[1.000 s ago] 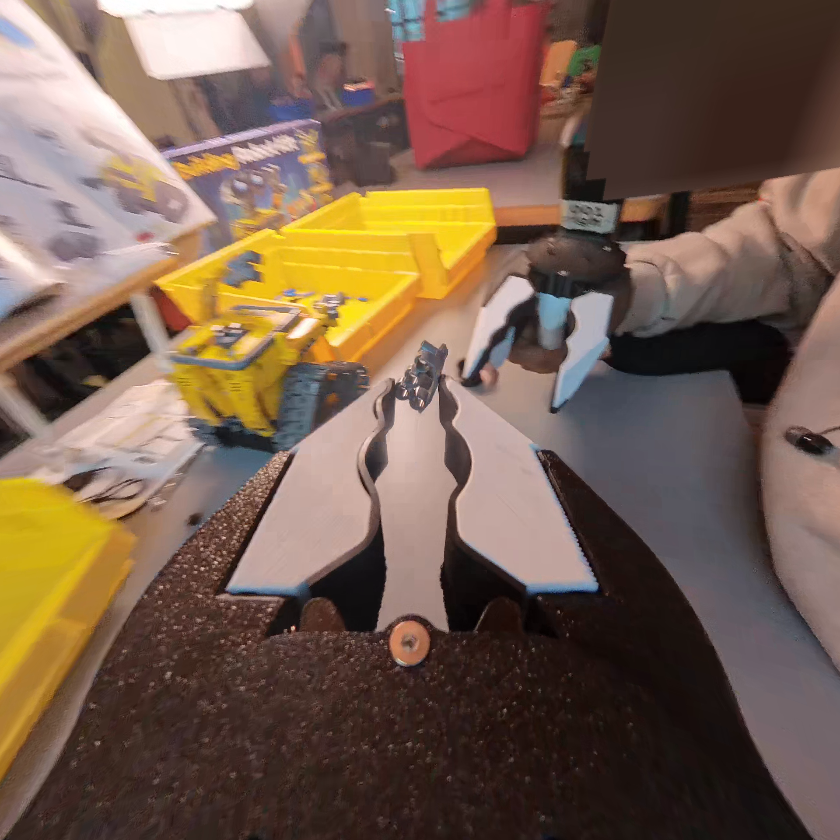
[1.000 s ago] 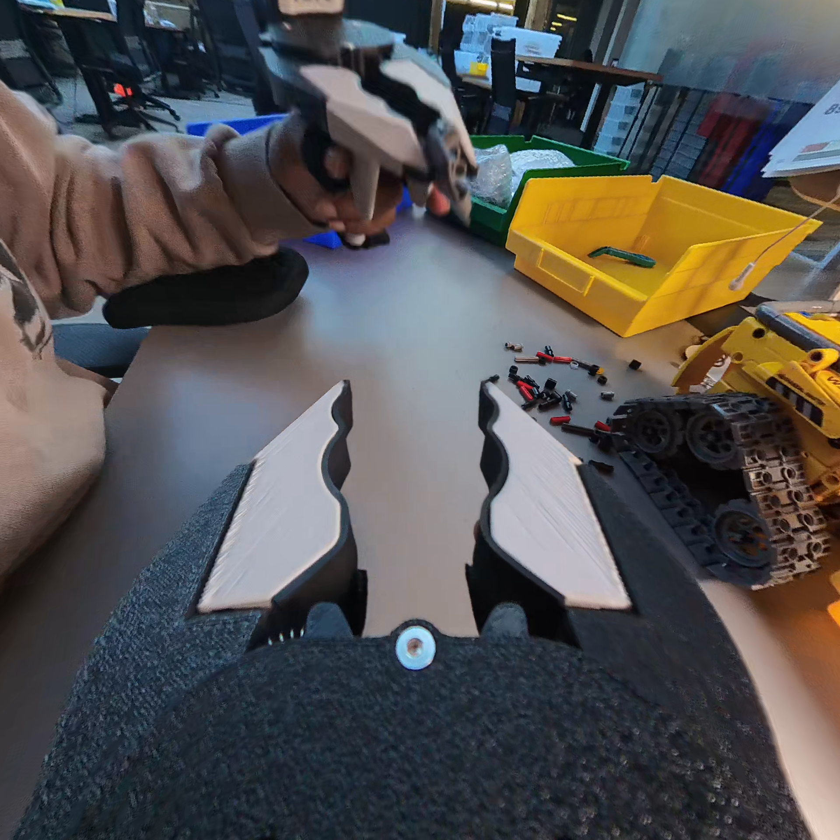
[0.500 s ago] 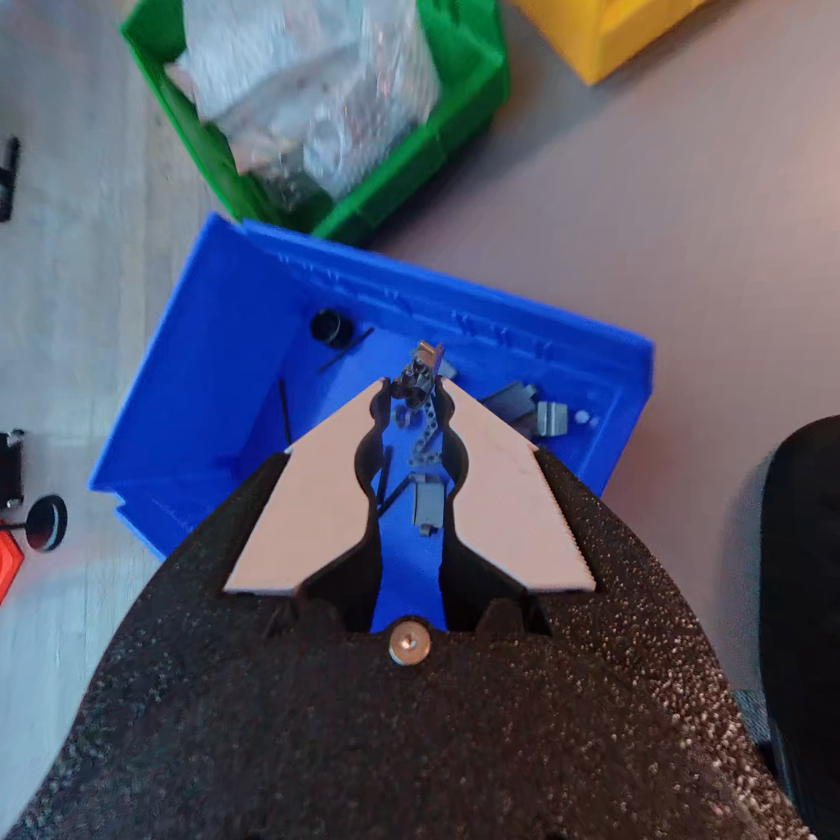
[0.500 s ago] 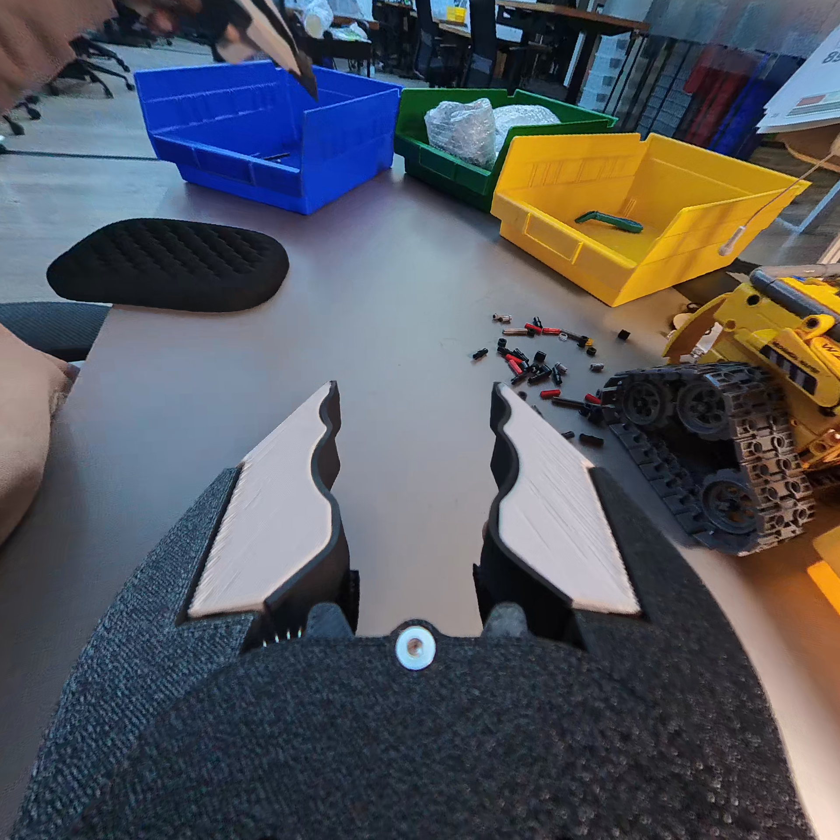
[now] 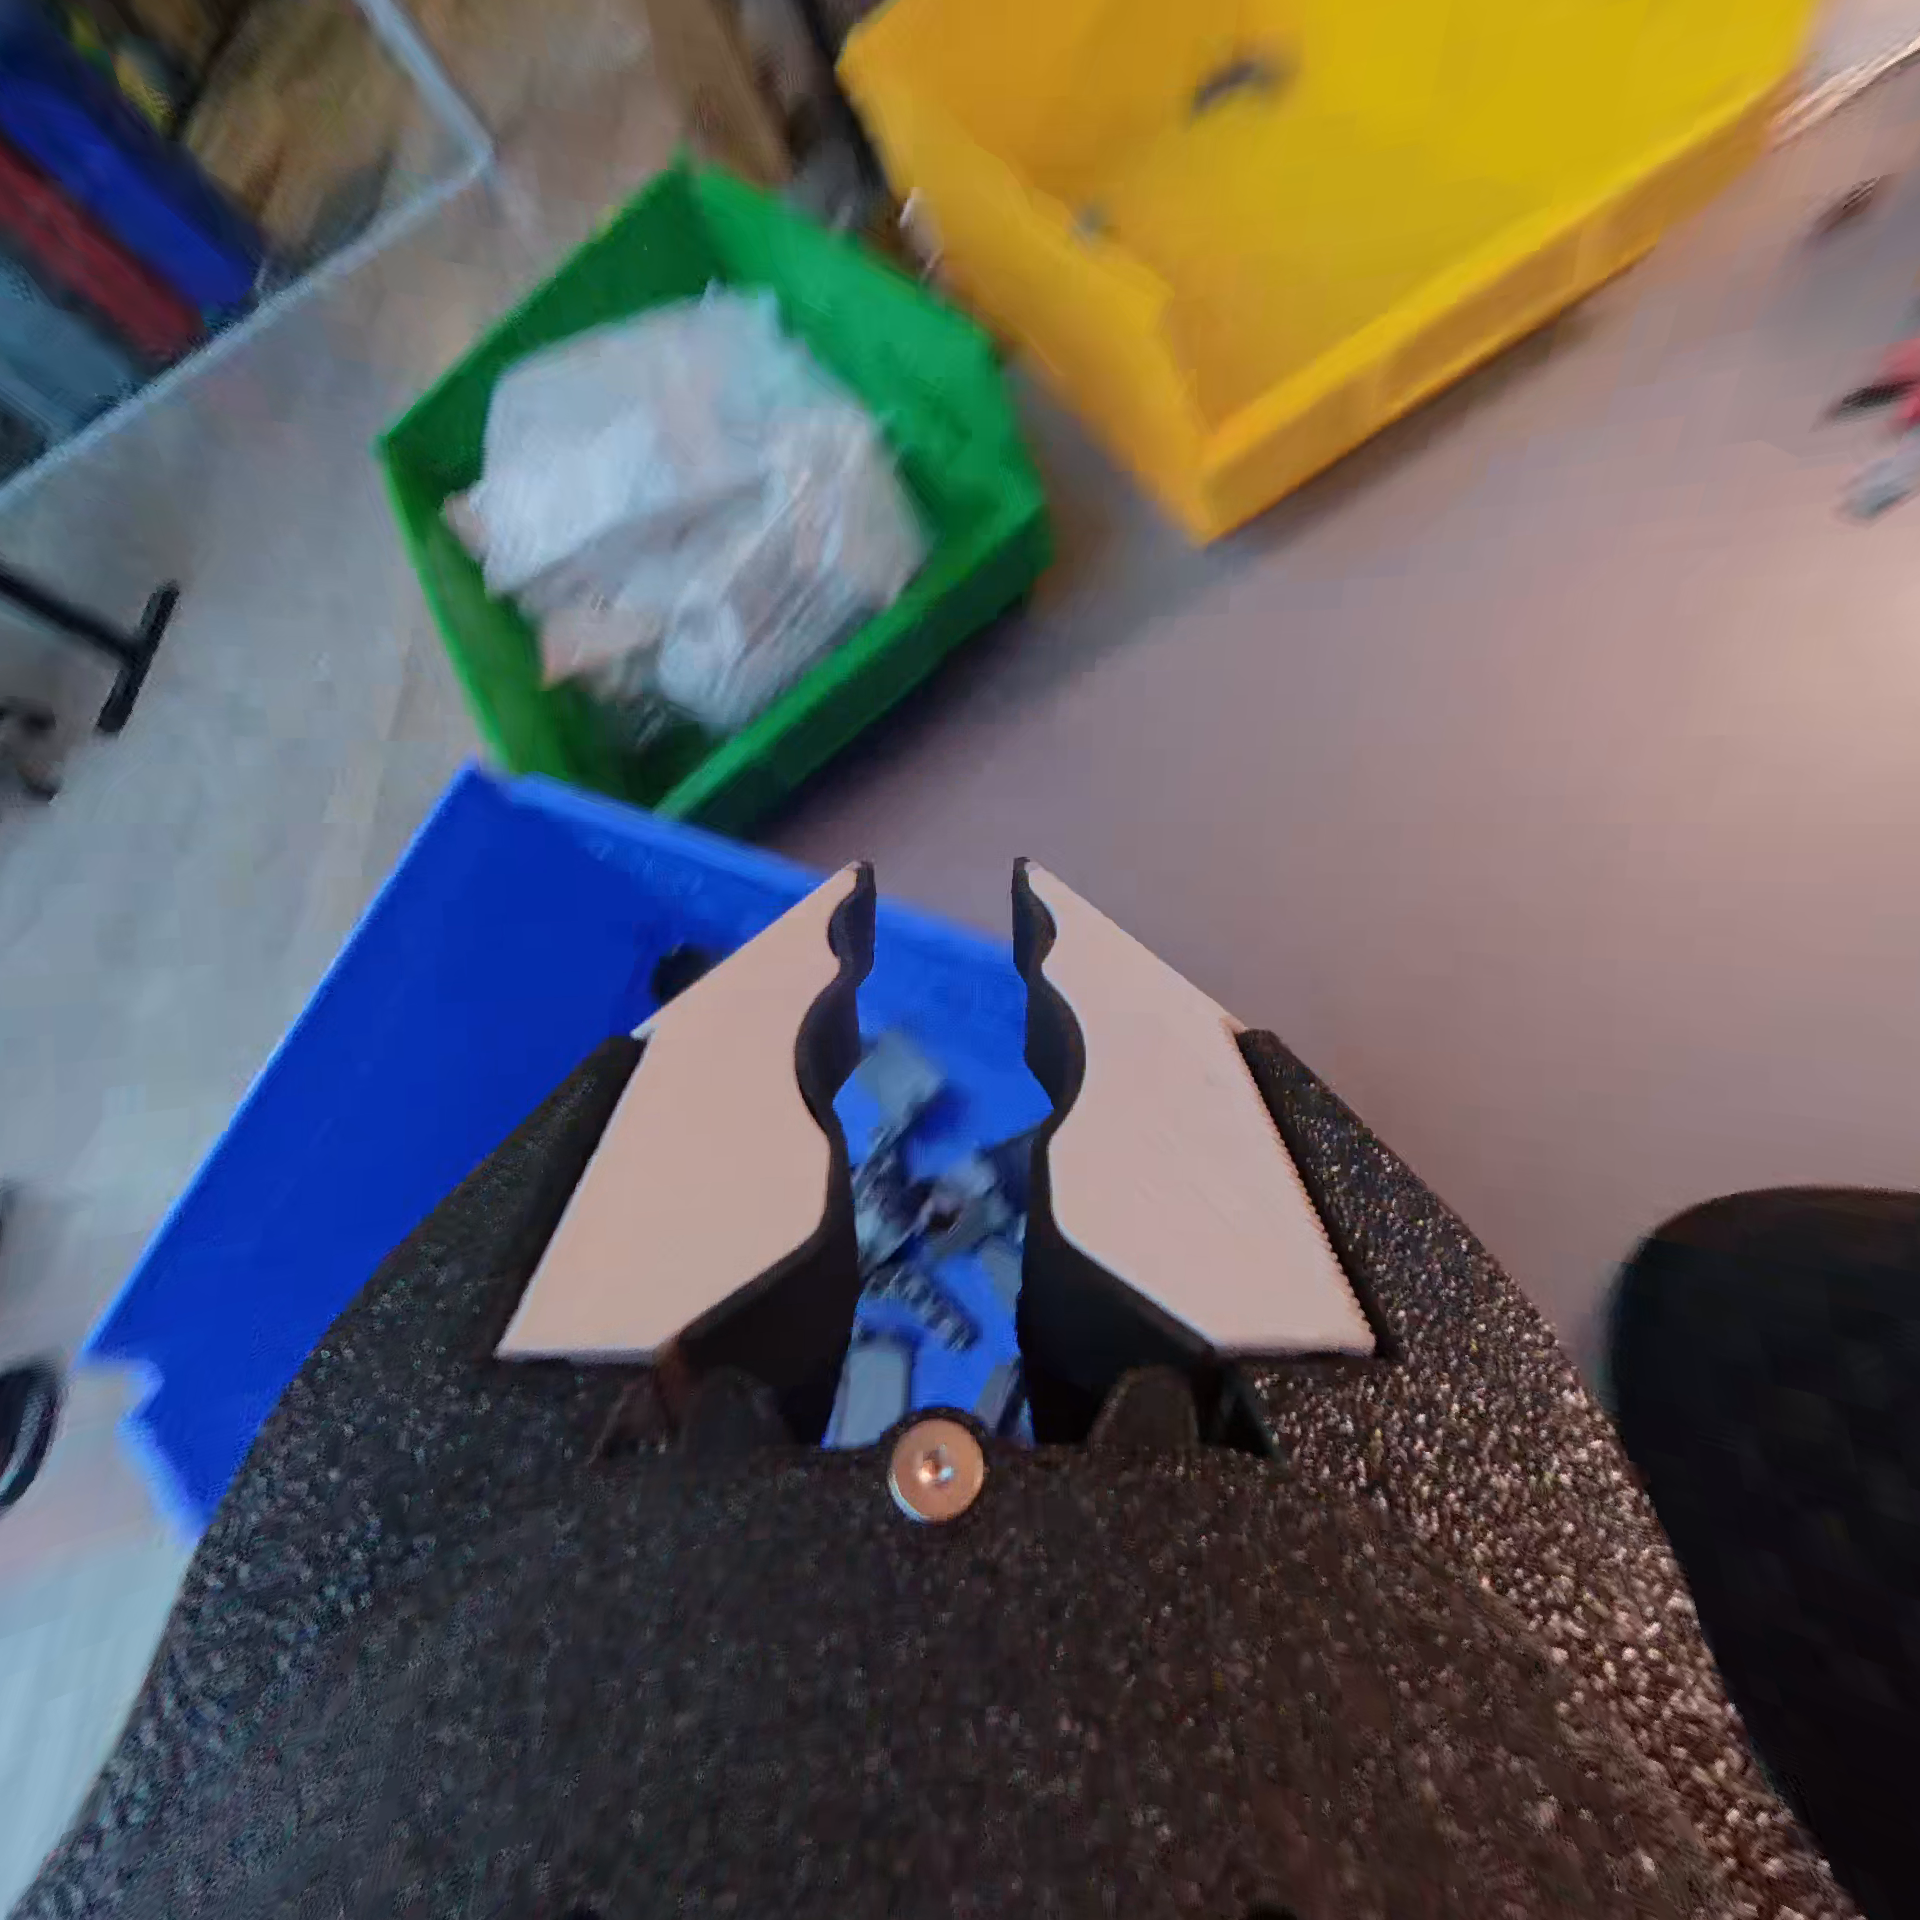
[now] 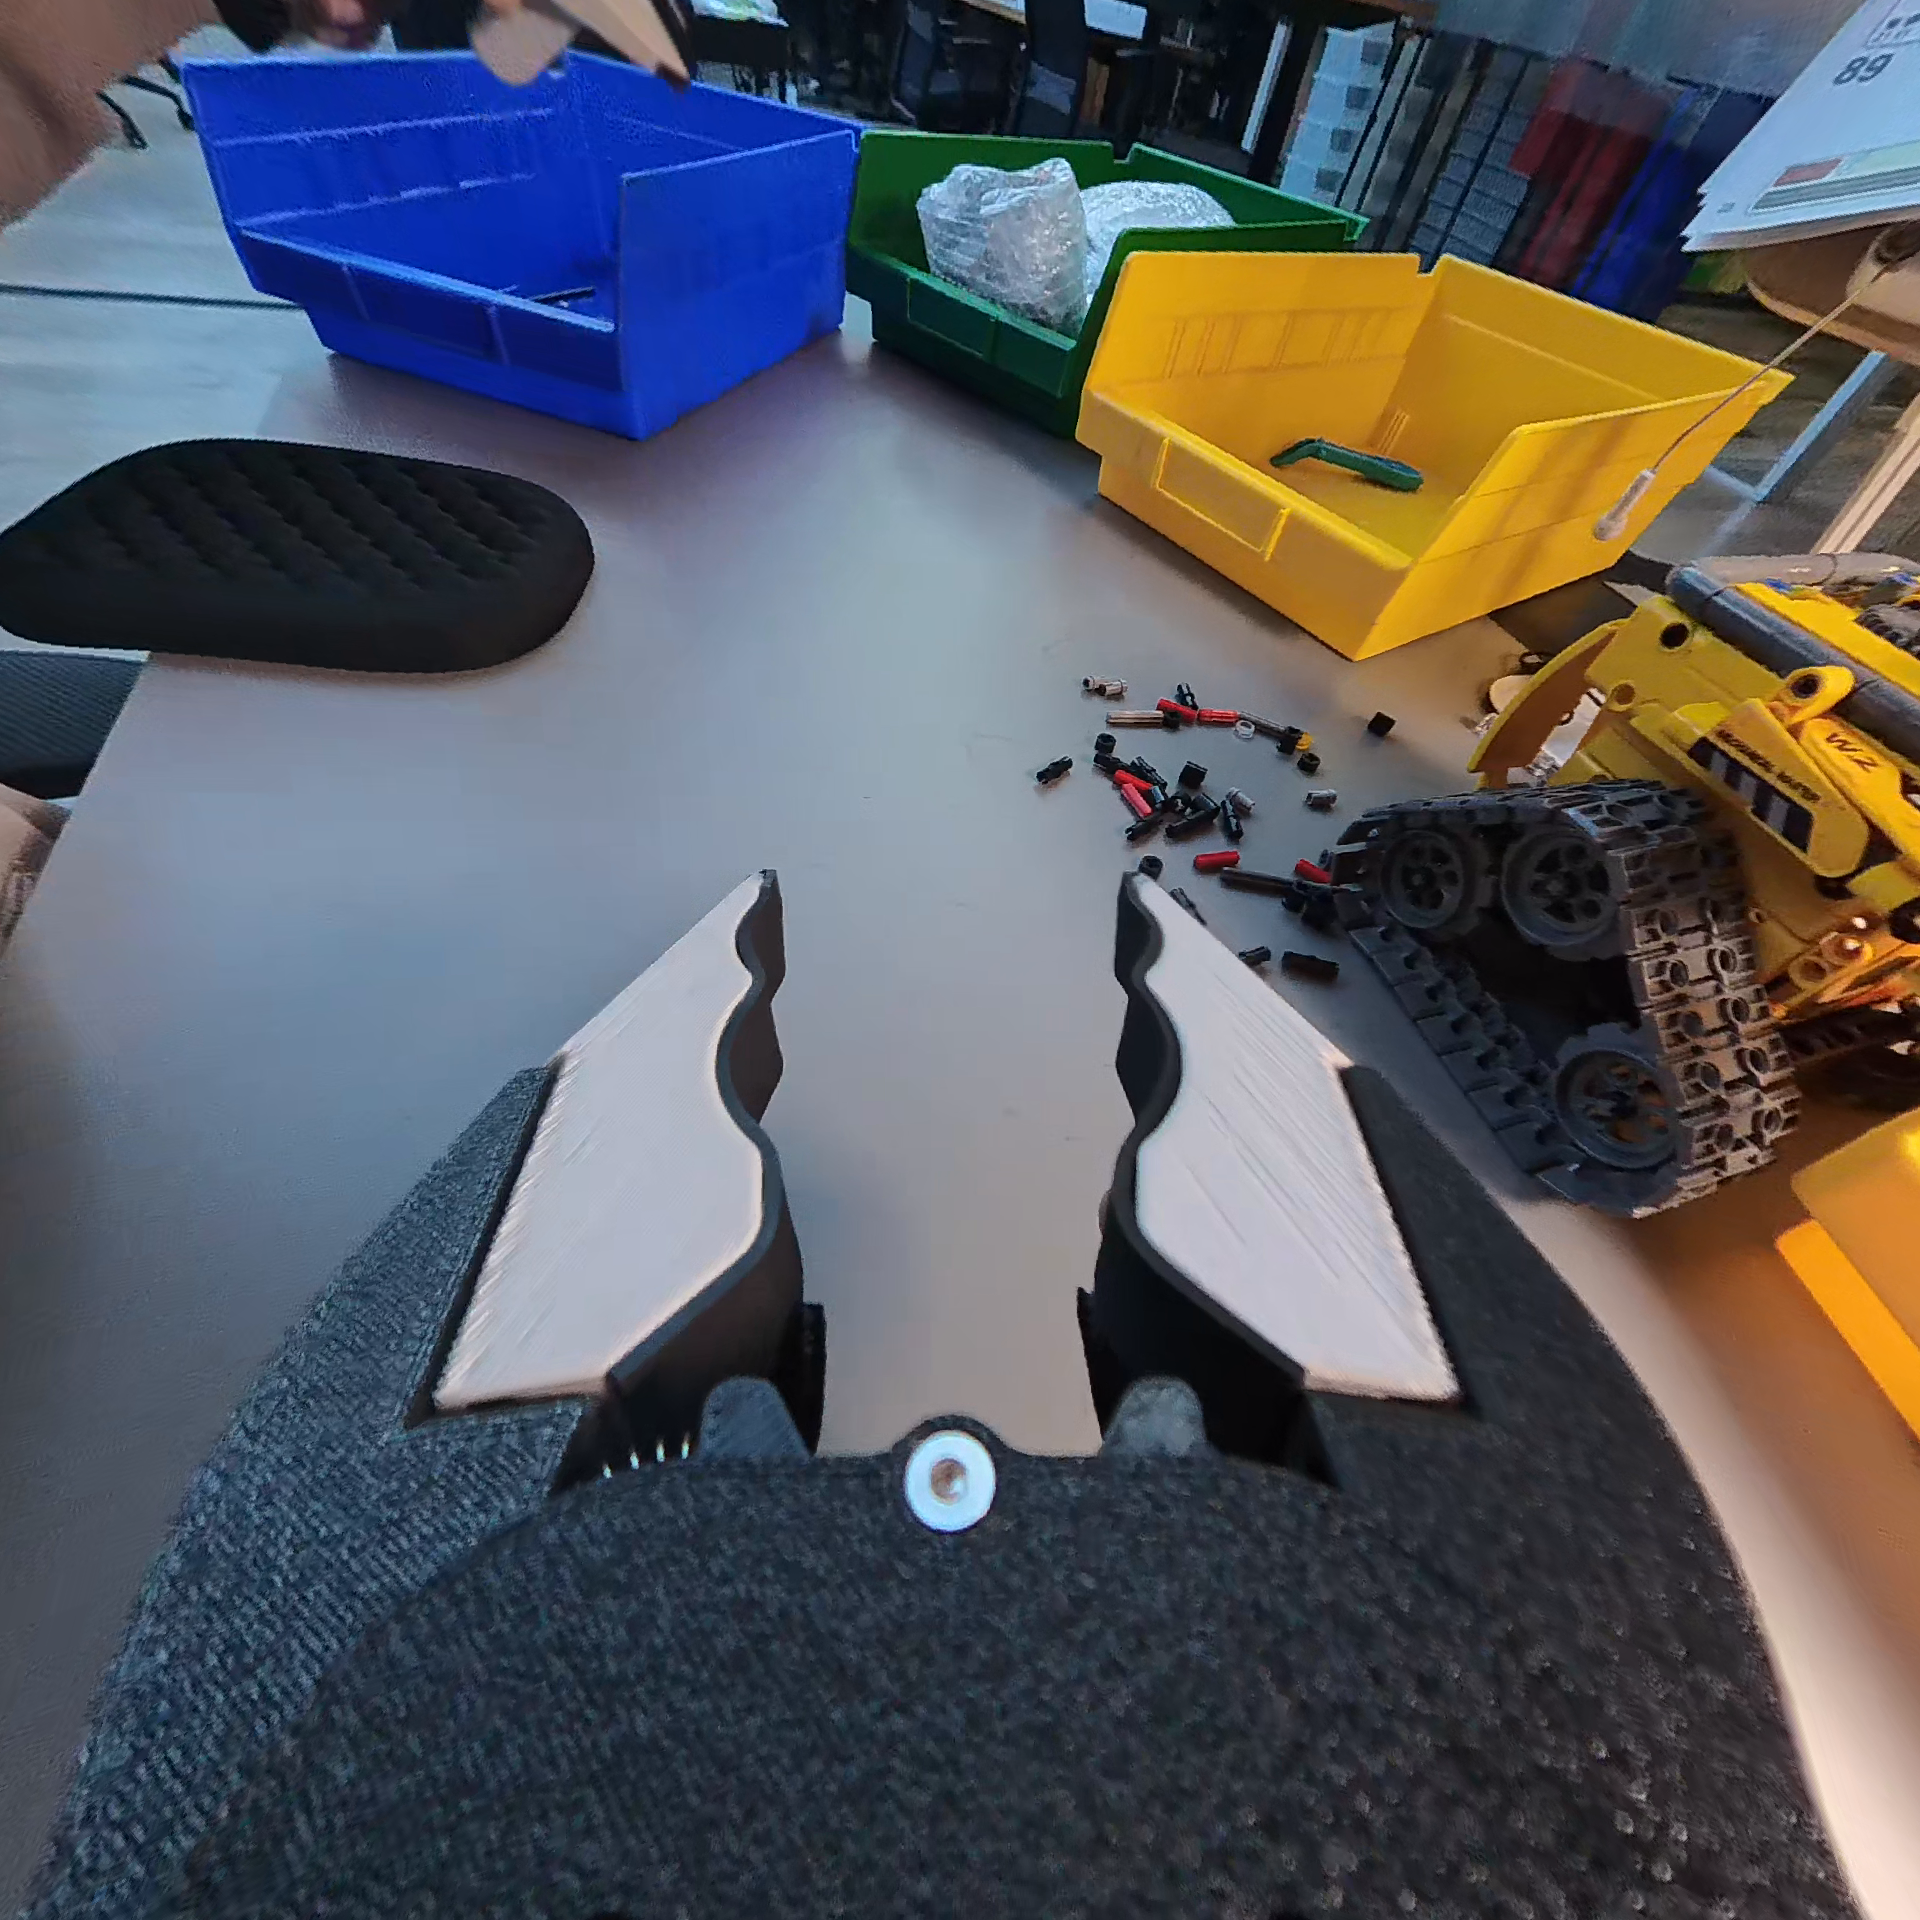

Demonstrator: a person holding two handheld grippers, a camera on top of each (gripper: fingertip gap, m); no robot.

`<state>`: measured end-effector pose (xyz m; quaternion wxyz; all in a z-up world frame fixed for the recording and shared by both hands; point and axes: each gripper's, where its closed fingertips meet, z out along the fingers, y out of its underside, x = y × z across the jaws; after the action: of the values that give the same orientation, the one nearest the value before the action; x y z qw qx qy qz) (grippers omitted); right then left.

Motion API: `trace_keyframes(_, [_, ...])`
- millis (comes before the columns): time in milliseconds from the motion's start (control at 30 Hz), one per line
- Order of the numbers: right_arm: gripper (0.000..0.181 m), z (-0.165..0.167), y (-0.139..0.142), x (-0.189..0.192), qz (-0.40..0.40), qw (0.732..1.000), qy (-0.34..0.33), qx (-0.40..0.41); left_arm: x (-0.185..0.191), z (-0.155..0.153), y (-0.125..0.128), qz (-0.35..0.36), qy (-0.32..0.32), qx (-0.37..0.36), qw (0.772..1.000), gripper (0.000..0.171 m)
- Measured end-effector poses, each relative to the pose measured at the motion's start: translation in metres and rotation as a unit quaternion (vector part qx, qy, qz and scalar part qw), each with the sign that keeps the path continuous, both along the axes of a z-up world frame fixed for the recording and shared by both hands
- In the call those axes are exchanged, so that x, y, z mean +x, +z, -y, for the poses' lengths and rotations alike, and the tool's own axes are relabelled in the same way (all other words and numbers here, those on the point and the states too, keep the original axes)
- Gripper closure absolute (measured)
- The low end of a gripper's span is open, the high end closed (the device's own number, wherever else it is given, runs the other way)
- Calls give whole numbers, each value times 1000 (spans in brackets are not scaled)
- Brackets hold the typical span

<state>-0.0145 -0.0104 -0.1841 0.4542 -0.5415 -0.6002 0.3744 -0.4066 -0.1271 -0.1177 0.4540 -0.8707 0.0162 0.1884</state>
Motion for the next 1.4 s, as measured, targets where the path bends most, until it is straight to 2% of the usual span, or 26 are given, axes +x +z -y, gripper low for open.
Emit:
trace_keyframes(67, [119,-5,3,2,-1,1000,-8,9,60,-31,24,32,-102,76,991,143])
trace_keyframes(167, [120,-21,14,9,-14,999,-33,18,151,-68,40,96,-246,156,952,134])
trace_keyframes(300, [124,-60,29,33,0,994,-85,70,243,-112,23,205,-366,171,891,125])
trace_keyframes(400, [126,-86,23,67,96,989,-87,67,288,-139,0,233,-416,145,867,128])
trace_keyframes(467, [124,-87,5,93,180,981,-68,34,307,-150,-16,245,-435,123,858,132])
trace_keyframes(533, [125,-82,-12,108,231,972,-51,15,320,-157,-31,249,-447,108,852,135])
trace_keyframes(667, [128,-76,-57,106,292,956,-32,-11,340,-161,-56,247,-466,80,846,137])
trace_keyframes(700, [135,-77,-65,103,299,954,-31,-10,344,-159,-60,244,-472,76,844,137])
trace_keyframes(733, [150,-76,-71,102,305,952,-27,-11,348,-158,-62,241,-477,75,842,138])
trace_keyframes(833, [152,-75,-51,85,243,970,-22,25,360,-146,-63,241,-501,68,828,136])
trace_keyframes(933, [151,-60,-6,50,106,991,-8,77,378,-134,-53,330,-512,49,791,131])
trace_keyframes(1000, [151,-47,12,29,59,985,-9,161,387,-130,-38,415,-505,47,755,128])
trace_keyframes(1100, [151,-27,27,0,29,956,-22,290,395,-130,-32,501,-476,27,722,122])
trace_keyframes(1133, [152,-19,29,-7,23,946,-16,322,394,-131,-34,508,-468,25,723,128])
trace_keyframes(1200, [152,-11,33,-16,19,927,-18,373,390,-130,-32,497,-473,32,727,153])
trace_keyframes(1233, [152,-8,37,-18,6,922,-19,386,388,-127,-29,484,-485,38,727,154])
trace_keyframes(1267, [152,-4,40,-19,-7,925,-18,380,387,-123,-26,464,-497,42,733,154])
trace_keyframes(1400, [150,4,48,-17,-51,957,-15,287,365,-116,-9,357,-502,77,784,154])
